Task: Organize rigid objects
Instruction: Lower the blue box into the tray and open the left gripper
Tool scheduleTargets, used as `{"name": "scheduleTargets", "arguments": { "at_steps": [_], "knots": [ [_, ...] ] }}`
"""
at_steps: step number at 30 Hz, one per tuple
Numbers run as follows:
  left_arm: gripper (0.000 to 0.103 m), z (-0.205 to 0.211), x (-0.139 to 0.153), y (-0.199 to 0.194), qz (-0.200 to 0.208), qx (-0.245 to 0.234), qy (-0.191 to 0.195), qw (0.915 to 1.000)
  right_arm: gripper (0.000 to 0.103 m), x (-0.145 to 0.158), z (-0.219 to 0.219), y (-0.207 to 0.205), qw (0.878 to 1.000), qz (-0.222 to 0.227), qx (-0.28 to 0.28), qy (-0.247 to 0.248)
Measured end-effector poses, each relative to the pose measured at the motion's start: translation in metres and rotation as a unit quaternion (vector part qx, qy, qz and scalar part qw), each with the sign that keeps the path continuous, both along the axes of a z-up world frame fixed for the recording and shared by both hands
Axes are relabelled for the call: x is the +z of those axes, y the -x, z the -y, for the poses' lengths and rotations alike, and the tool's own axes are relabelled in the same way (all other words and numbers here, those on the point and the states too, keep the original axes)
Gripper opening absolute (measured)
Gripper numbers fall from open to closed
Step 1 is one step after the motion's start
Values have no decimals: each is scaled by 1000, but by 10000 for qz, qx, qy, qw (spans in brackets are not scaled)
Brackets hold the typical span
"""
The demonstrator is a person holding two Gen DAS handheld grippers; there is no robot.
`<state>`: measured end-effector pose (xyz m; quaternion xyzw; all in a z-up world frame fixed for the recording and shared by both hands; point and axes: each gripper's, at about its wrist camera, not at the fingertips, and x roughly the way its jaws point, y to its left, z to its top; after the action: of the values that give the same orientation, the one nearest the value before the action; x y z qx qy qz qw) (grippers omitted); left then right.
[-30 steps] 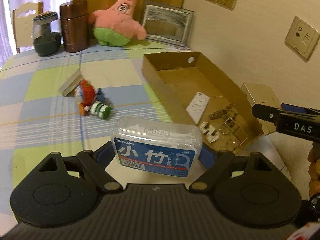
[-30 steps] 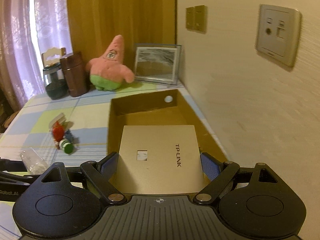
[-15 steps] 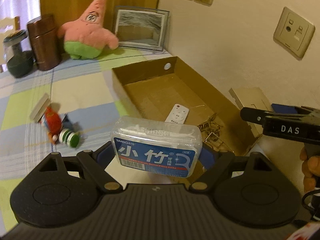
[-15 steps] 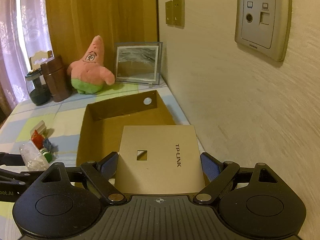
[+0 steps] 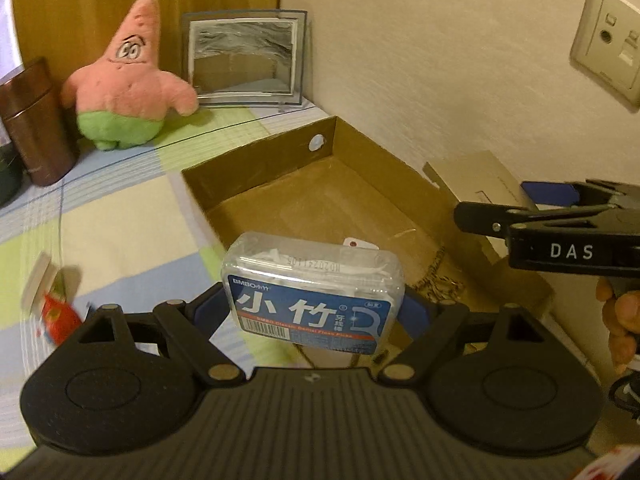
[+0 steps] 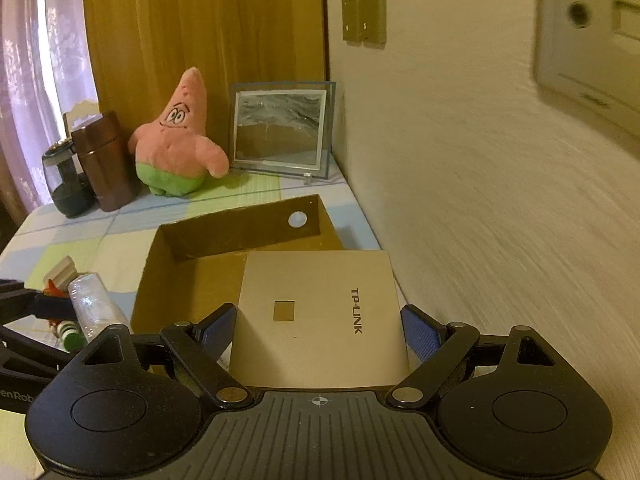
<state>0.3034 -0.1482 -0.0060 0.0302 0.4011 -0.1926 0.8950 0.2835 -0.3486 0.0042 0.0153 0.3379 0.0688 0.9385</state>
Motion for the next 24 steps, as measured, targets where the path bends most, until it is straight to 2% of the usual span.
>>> {"name": "scheduleTargets", "arguments": {
  "at_steps": [14, 24],
  "knots": [
    [85, 20, -24, -61, 106, -456, -376, 9982, 85, -32, 2, -60, 9996, -272, -98, 42],
    [85, 23, -36, -74, 127, -325, -392, 9986, 85, -43, 1, -69, 9994, -338, -117, -22]
  ]
}}
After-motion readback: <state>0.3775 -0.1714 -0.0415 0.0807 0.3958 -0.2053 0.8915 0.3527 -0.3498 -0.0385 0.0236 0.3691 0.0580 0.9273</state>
